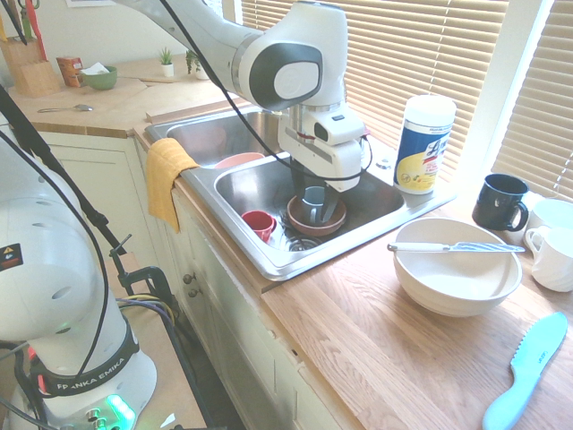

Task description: Put the knife into the sink

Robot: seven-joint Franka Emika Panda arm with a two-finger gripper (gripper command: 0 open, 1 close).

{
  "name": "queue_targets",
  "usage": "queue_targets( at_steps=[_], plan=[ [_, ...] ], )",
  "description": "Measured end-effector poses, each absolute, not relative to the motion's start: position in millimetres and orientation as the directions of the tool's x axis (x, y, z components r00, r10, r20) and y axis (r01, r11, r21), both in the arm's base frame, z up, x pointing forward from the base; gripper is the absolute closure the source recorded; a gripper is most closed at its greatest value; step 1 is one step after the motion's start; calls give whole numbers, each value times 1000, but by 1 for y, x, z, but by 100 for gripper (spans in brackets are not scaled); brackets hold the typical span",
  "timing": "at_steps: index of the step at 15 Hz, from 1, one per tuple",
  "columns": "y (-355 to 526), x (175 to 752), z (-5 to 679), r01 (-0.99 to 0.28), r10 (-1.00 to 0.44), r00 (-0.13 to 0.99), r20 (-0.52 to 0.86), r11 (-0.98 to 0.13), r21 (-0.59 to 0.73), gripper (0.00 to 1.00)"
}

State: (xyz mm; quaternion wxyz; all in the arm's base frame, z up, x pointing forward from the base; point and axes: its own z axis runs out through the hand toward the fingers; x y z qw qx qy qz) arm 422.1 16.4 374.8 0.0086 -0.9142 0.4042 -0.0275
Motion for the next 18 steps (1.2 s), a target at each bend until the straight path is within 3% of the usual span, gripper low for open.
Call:
queue_targets(
  at_steps=[5, 11, 18],
  plan=[
    [-2, 439, 395, -783, -786, 613, 75, -617, -70, 0],
    [-111, 492, 454, -927, -924, 353, 144, -366, -78, 0],
    [-186, 464, 432, -974, -967, 223, 124, -226, -8, 0]
  ],
)
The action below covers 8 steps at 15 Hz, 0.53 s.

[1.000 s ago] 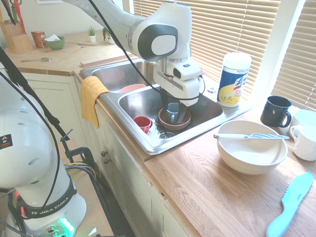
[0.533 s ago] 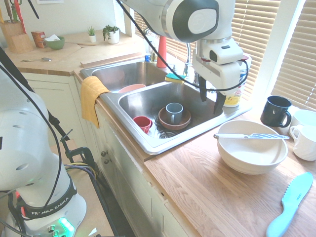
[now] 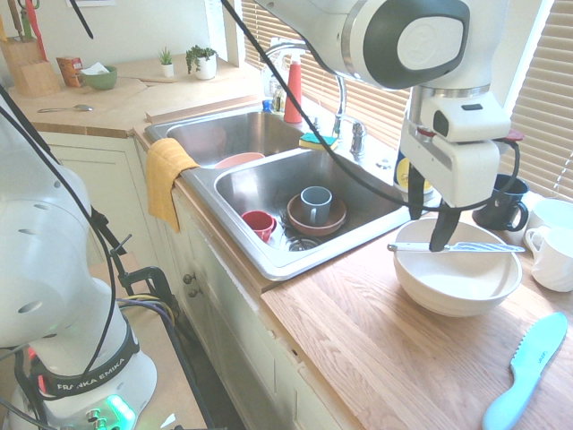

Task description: Put the knife into the sink

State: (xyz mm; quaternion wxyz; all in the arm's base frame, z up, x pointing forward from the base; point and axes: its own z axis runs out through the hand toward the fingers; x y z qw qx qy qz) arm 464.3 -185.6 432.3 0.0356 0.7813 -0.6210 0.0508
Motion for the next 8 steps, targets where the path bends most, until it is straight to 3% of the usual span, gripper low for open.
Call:
queue_targets(
  at_steps=[2, 3, 8],
  plan=[
    [-190, 457, 420, -976, -970, 215, 116, -216, -2, 0],
    [-190, 455, 415, -976, -970, 216, 114, -218, -2, 100],
    [-190, 456, 397, -968, -962, 240, 131, -247, -35, 100]
  ],
)
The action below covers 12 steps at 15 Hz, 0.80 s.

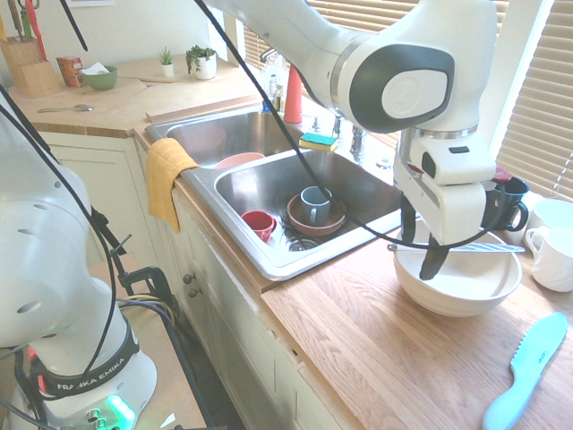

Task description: Put the knife into the sink

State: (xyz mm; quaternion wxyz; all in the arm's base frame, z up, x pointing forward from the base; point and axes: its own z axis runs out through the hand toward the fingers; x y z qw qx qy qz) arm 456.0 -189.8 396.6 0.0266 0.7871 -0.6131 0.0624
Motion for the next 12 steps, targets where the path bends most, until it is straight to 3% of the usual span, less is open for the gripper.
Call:
queue_targets(
  at_steps=[12],
  plan=[
    [-193, 463, 386, -953, -946, 290, 143, -299, -49, 100]
  ],
)
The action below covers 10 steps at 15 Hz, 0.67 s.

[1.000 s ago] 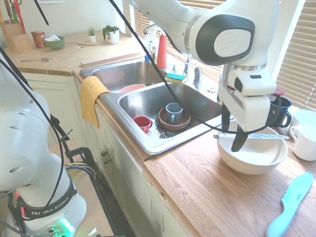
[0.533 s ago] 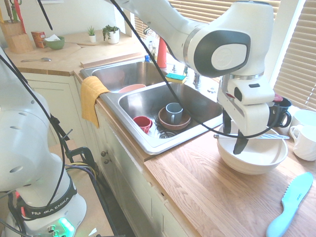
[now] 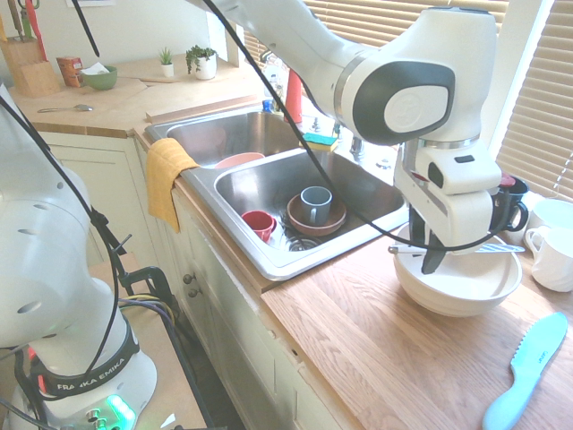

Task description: Put the knife into the sink

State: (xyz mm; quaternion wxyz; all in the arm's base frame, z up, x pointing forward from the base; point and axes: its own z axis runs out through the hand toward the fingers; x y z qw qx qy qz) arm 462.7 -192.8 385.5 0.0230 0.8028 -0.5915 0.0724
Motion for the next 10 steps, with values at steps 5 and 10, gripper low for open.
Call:
queue_targets(
  at_steps=[5, 10],
  plan=[
    [-192, 465, 382, -952, -945, 294, 143, -303, -51, 100],
    [-187, 469, 389, -948, -945, 295, 139, -308, -79, 100]
  ],
)
